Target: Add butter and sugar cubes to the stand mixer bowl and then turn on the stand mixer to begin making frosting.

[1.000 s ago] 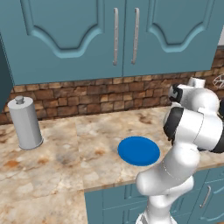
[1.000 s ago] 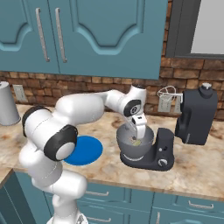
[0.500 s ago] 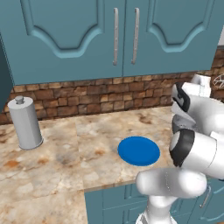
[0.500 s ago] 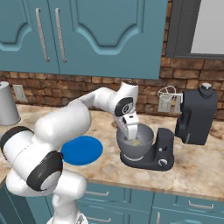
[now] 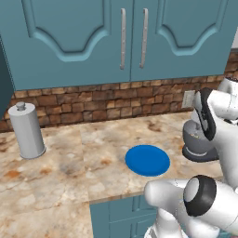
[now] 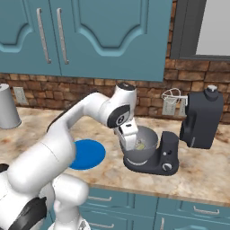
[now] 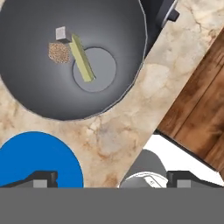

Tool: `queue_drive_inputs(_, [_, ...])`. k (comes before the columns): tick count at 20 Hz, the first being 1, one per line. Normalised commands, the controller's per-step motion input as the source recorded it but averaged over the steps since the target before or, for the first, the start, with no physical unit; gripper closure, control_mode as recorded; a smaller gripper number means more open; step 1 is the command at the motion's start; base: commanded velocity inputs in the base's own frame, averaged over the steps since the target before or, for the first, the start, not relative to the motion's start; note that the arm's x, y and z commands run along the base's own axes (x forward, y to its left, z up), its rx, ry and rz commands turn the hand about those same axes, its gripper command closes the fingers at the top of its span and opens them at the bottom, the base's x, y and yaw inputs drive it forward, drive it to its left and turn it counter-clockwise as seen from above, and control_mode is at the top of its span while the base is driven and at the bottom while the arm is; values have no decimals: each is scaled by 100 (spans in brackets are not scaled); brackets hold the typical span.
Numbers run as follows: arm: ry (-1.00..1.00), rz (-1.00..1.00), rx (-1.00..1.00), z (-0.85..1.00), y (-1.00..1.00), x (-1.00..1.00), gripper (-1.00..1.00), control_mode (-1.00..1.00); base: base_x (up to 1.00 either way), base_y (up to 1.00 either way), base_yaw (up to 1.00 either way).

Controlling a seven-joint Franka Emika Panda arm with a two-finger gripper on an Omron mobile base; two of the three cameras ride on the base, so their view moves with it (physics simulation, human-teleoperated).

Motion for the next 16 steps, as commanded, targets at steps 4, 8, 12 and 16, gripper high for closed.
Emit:
queue_drive_inputs(4, [-15,0,1,30,-4,-75,-100,-100,0,0,0])
queue_drive_inputs(8, [-20,3,2,21,-24,-77,-100,-100,0,0,0])
queue_drive_inputs(12, [-18,2,4,4,-50,-75,-100,-100,0,0,0])
queue_drive_inputs(16, [-4,6,5,-11,-72,-23,-100,-100,0,0,0])
